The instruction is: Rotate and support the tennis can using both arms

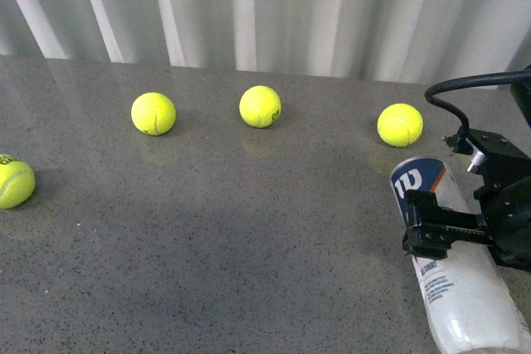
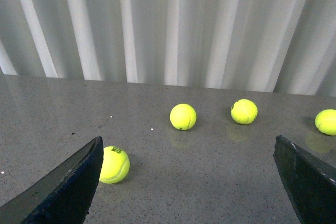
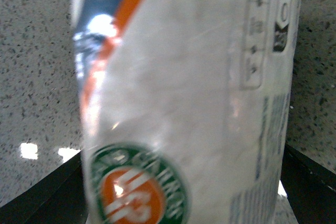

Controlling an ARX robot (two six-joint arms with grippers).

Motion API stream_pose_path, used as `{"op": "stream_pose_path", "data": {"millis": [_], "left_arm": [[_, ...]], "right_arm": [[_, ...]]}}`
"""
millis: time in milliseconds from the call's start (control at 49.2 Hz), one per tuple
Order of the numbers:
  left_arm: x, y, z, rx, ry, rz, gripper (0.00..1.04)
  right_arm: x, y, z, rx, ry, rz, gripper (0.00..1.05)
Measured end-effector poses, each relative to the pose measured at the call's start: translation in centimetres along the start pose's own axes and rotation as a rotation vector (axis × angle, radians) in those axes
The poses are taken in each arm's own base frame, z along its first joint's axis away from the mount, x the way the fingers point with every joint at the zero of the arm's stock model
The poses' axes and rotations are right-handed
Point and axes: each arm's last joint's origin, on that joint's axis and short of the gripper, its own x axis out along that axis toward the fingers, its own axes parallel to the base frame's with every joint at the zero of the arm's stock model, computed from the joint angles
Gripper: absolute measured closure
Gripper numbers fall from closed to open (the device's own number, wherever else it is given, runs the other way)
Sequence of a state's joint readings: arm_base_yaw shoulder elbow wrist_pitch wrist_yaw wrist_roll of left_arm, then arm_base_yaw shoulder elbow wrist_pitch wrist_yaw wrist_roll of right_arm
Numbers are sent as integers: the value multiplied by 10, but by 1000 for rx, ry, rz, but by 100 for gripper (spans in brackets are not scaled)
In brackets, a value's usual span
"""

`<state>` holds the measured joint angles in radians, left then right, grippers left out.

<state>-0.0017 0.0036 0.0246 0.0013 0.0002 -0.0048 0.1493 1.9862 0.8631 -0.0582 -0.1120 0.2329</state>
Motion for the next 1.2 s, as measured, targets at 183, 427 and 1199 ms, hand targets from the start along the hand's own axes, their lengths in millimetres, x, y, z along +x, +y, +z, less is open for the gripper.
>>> {"op": "stream_pose_path", "data": {"millis": [183,427,1199], "left_arm": [[0,0,0,0,0,0,7],[0,0,0,0,0,0,7],[0,0,0,0,1,0,7]], "right_arm": [[13,7,9,-44,3,47,26],[-10,44,25,-363,-119,198,50],[58,138,79,-1755,-247,112,79]]}}
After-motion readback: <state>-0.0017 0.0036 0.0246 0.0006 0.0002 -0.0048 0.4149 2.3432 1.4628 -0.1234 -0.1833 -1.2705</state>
